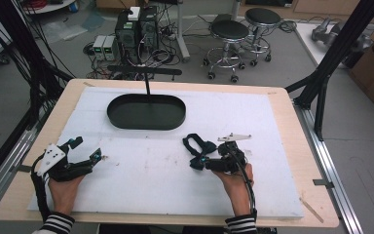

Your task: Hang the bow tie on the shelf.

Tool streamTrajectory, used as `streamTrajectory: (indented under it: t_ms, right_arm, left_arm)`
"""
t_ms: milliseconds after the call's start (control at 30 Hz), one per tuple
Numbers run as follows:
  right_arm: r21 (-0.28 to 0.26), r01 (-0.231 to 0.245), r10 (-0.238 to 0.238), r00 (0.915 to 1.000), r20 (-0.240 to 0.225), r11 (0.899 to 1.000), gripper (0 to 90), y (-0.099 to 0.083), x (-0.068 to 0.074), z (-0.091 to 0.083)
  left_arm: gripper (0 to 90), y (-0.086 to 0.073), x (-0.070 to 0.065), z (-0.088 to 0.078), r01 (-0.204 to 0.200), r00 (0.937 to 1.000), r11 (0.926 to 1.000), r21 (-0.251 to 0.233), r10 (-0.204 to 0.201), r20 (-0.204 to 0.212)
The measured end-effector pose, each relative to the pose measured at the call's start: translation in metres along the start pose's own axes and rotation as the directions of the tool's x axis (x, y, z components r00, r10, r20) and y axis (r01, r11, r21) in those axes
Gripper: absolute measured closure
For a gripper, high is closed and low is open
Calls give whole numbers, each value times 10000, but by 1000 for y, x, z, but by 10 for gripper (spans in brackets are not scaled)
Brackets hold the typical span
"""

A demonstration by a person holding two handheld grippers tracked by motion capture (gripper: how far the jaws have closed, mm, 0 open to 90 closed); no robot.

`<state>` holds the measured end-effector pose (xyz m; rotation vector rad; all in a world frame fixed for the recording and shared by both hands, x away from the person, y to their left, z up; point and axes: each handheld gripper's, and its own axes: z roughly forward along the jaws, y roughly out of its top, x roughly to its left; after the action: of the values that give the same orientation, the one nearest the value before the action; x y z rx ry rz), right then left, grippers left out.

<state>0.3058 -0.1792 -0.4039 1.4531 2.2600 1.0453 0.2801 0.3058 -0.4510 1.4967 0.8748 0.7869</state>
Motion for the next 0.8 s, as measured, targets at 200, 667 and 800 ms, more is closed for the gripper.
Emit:
streamTrajectory:
  t_ms: [200,667,800]
  right_arm:
    - [469,-245,250,9996,-90,9986,295,1,3,7]
    - [1380,-648,727,9960,-528,9883,375,0,6,22]
    - [1556,-814,939,9928,-746,9845,421,-1,7,26]
  left_arm:
    - [157,0,0,0,1,10000,10000,0,-1,2]
    - [157,0,0,0,26,10000,10000,1,-26,27]
    - [157,0,0,0,19,10000,10000,-7,-19,22]
